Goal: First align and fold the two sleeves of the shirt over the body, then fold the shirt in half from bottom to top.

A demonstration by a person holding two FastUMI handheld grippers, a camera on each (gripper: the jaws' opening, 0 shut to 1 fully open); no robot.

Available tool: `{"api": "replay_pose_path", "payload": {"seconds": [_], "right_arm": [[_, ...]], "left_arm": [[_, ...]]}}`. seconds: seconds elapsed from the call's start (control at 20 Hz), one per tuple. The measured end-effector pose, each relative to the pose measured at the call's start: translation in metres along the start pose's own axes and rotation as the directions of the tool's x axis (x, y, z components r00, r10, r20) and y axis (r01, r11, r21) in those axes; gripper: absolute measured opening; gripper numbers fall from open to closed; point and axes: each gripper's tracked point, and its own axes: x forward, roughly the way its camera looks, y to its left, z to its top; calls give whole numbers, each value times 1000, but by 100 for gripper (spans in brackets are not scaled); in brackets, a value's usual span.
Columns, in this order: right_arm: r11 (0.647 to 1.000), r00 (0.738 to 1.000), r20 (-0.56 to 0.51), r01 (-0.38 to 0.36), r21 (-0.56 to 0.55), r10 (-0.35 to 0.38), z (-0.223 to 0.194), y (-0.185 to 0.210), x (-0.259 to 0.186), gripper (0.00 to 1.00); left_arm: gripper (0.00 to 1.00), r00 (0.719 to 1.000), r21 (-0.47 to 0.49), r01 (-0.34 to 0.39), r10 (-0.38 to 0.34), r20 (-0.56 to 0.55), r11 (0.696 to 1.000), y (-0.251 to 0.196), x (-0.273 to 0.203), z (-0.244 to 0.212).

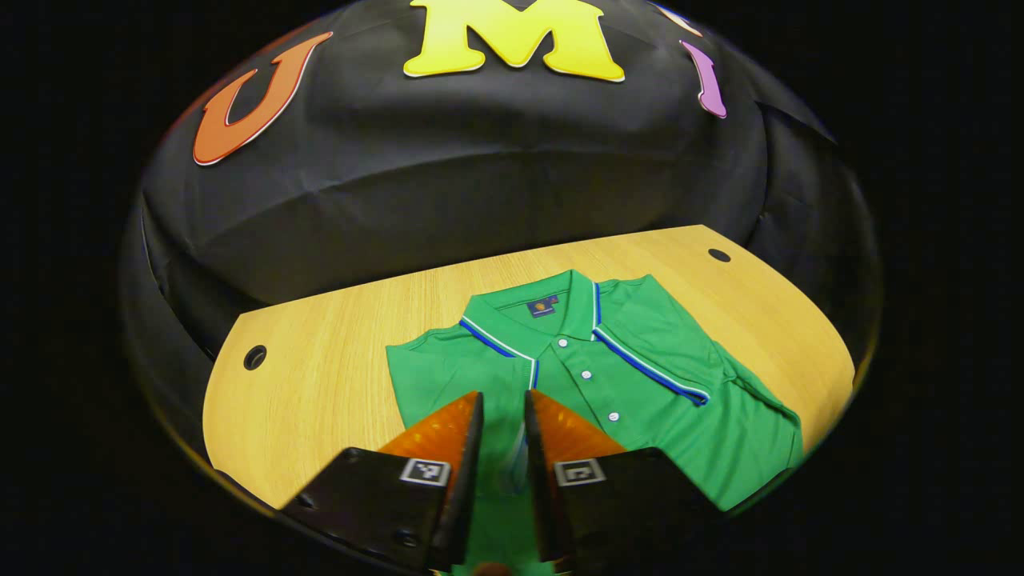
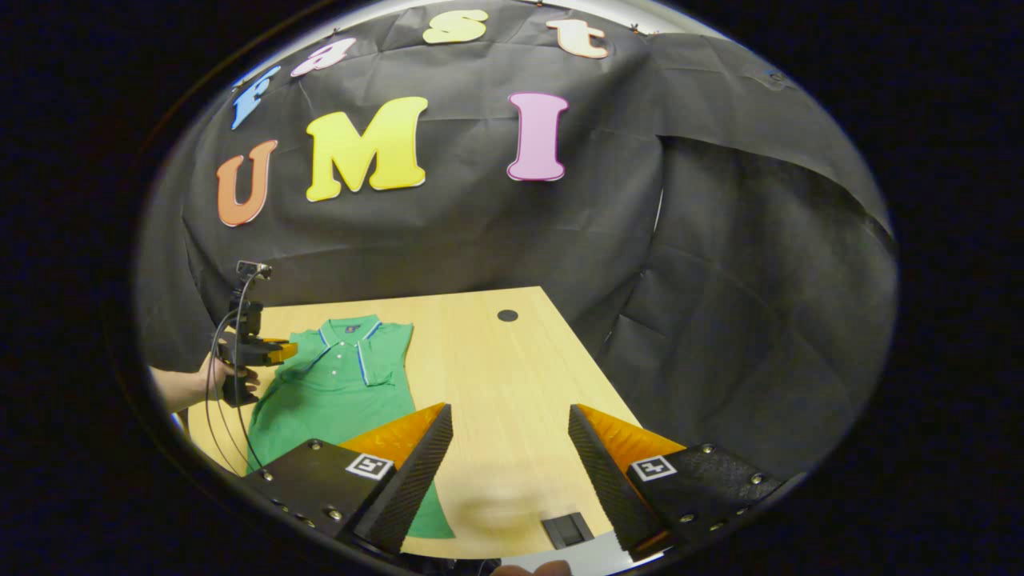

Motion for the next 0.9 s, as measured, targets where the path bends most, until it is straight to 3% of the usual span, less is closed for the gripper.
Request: {"api": "replay_pose_path", "payload": {"seconds": [0.15, 0.55, 0.9], "right_arm": [[998, 999, 8, -47, -44, 47, 3, 15, 3, 92], [961, 976, -30, -217, -169, 215, -14, 66, 15, 92], [891, 916, -176, -395, -226, 361, -80, 95, 17, 92]], "left_arm": [[100, 999, -14, -48, 49, 24, 999, 6, -21, 5], [99, 997, -82, -76, 77, 13, 994, 9, -124, -26], [99, 993, -85, -74, 65, -103, 994, 1, -216, -111]]}}
